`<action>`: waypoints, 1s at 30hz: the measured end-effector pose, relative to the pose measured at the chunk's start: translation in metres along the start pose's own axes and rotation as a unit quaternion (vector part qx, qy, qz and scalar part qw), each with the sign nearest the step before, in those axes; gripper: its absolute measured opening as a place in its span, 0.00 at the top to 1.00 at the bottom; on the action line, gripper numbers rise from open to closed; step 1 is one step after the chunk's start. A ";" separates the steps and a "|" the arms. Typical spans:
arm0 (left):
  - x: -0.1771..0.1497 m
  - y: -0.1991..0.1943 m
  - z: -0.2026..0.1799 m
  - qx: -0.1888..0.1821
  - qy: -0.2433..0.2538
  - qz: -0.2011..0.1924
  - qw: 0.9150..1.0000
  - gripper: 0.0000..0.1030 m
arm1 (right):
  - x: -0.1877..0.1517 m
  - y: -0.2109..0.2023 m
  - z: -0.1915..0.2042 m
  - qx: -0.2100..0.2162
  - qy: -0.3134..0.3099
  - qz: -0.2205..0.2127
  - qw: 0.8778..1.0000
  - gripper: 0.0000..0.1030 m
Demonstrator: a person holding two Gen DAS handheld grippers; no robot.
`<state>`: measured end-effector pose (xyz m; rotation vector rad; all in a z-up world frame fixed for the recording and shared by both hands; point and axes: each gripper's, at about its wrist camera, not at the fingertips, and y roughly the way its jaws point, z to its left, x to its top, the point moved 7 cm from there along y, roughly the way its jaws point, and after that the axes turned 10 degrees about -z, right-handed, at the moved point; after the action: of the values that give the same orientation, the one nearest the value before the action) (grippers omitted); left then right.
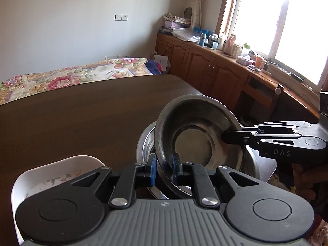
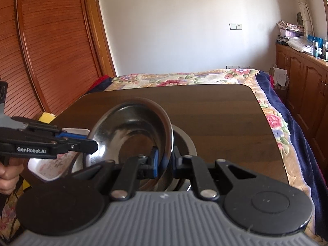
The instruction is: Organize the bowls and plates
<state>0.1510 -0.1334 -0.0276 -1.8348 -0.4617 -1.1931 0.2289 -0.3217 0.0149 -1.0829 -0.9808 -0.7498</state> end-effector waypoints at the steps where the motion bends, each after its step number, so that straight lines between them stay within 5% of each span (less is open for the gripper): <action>1: 0.000 0.001 0.001 0.000 -0.001 0.001 1.000 0.84 | -0.001 0.001 -0.001 0.000 0.002 0.000 1.000 0.86; 30: -0.004 0.003 -0.005 0.005 0.001 -0.010 1.000 0.84 | 0.000 -0.005 0.004 -0.031 -0.061 -0.028 0.997 0.84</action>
<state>0.1480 -0.1387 -0.0313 -1.8248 -0.4849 -1.2050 0.2235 -0.3199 0.0172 -1.1702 -1.1020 -0.7700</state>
